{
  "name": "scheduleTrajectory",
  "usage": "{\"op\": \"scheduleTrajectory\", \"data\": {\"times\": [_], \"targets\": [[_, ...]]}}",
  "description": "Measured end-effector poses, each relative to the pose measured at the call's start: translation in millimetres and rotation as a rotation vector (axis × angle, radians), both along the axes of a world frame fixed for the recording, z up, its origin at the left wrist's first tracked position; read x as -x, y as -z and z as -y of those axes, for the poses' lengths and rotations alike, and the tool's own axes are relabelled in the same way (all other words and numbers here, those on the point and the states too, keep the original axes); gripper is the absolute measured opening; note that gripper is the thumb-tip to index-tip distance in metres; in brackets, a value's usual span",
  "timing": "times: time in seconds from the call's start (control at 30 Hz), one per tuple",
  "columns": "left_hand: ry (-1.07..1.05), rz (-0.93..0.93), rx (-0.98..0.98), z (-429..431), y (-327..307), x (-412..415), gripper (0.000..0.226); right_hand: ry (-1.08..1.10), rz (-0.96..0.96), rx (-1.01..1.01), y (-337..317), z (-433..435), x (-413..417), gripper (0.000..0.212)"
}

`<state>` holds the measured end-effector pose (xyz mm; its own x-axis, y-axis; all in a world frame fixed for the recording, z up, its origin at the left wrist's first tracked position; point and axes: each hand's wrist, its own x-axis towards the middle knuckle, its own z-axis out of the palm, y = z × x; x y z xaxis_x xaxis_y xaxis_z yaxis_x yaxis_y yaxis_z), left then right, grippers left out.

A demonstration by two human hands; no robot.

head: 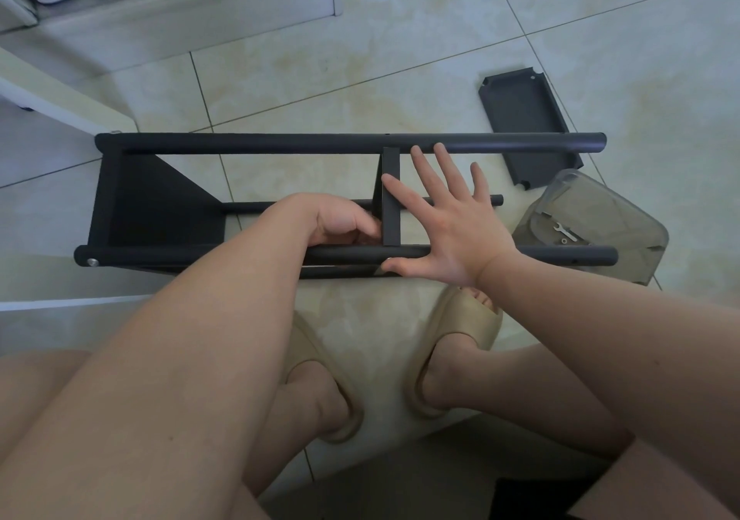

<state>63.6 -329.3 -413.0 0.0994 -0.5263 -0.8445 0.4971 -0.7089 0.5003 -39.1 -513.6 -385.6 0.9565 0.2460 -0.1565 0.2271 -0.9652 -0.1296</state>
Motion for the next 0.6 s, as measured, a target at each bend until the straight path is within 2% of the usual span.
{"op": "scheduleTrajectory", "data": {"times": [0.2, 0.4, 0.6], "targets": [[-0.030, -0.043, 0.055, -3.0, 2.1, -1.8, 0.040, 0.003, 0.006, -0.005, -0.1, -0.5, 0.4, 0.108], [0.034, -0.029, -0.060, 0.2, 0.9, -1.8, 0.020, 0.002, -0.001, 0.003, 0.6, 0.1, 0.0, 0.108], [0.035, -0.024, -0.030, -0.2, -2.2, 0.0, 0.023, 0.004, 0.004, 0.000, 0.8, -0.4, 0.5, 0.108]]}}
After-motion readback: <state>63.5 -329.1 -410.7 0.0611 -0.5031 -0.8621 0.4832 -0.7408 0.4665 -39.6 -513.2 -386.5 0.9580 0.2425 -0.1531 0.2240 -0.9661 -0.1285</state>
